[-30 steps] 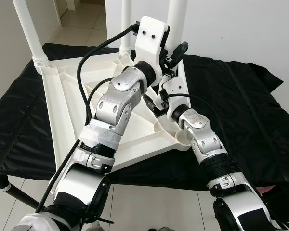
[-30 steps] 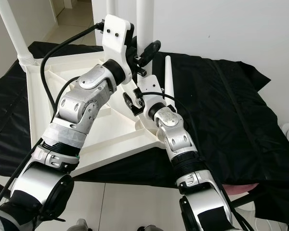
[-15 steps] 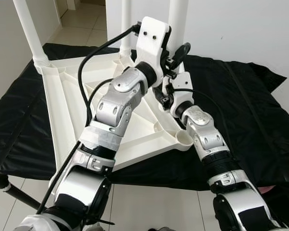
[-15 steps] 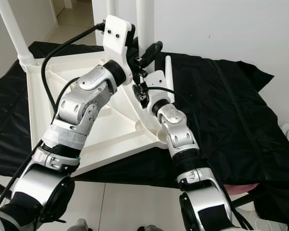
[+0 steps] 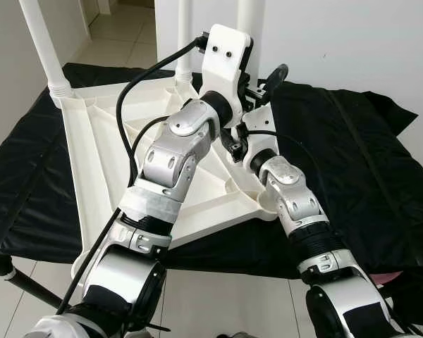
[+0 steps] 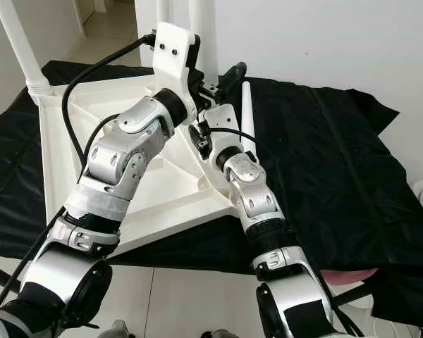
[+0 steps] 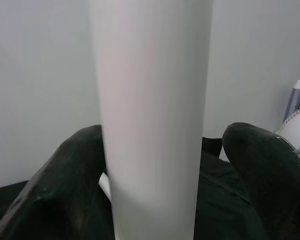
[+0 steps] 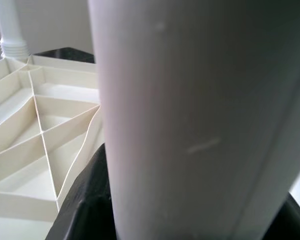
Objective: Building children table
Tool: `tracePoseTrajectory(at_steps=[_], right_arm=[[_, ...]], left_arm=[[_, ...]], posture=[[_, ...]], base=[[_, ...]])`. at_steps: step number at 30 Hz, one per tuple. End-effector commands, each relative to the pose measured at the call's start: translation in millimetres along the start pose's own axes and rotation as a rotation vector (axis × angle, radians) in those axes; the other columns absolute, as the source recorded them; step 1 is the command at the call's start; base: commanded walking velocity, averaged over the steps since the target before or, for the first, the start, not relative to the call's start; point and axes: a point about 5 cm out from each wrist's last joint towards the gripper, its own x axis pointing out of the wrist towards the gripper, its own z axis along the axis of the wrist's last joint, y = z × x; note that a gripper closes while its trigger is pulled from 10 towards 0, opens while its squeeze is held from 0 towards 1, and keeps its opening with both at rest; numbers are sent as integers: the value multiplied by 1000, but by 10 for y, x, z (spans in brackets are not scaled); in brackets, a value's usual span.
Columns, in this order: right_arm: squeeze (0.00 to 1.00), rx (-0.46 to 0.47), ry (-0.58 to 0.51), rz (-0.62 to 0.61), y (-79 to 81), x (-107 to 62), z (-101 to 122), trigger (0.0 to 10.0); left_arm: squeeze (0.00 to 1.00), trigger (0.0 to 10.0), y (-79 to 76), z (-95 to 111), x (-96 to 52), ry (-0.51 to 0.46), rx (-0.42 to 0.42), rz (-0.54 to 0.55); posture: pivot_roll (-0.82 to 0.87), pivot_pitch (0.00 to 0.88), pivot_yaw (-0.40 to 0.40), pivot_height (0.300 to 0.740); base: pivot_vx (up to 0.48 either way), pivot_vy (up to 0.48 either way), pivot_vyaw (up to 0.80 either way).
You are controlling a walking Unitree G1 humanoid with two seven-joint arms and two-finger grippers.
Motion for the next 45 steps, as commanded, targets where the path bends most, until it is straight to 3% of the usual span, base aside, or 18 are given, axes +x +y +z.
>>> tracePoseTrajectory(at_steps=[1, 11, 16, 21, 27, 29, 33, 41, 45], right_arm=[[0, 46, 2, -46, -61, 4, 4, 10000], [0, 89, 7, -175, -201, -26, -40, 10000], [0, 105, -8, -239, -261, -108, -83, 10000], [0, 81, -34, -268, -286, -186, -115, 10000], [0, 71, -53, -299, -316, -244, -131, 10000], [0, 64, -53, -313, -332, -273, -157, 10000], [0, 41, -49, -297, -314, -291, -181, 10000], [0, 21, -49, -288, -306, -325, -209, 10000], [0, 21, -45, -290, -314, -386, -259, 10000]], left_arm=[[0, 10000, 35, -5, -17, 6, -18, 39], [0, 10000, 204, 50, -140, -29, -74, 102], [0, 10000, 367, -67, -347, -1, -23, 171], [0, 10000, 415, -202, -512, 52, 31, 173], [0, 10000, 387, -307, -622, 84, 76, 164], [0, 10000, 402, -551, -734, 194, 119, 157], [0, 10000, 391, -689, -803, 241, 142, 140], [0, 10000, 326, -823, -885, 275, 185, 108], [0, 10000, 152, -862, -950, 278, 146, -23]], posture=[[48, 0, -88, 740], [48, 3, -79, 740], [38, 14, -77, 740], [29, 26, -77, 740], [29, 33, -73, 740], [35, 34, -70, 740], [40, 33, -65, 740], [43, 32, -65, 740], [50, 29, -67, 740]], base=[[0, 0, 0], [0, 0, 0], [0, 0, 0], [0, 0, 0], [0, 0, 0], [0, 0, 0], [0, 0, 0], [0, 0, 0], [0, 0, 0]])
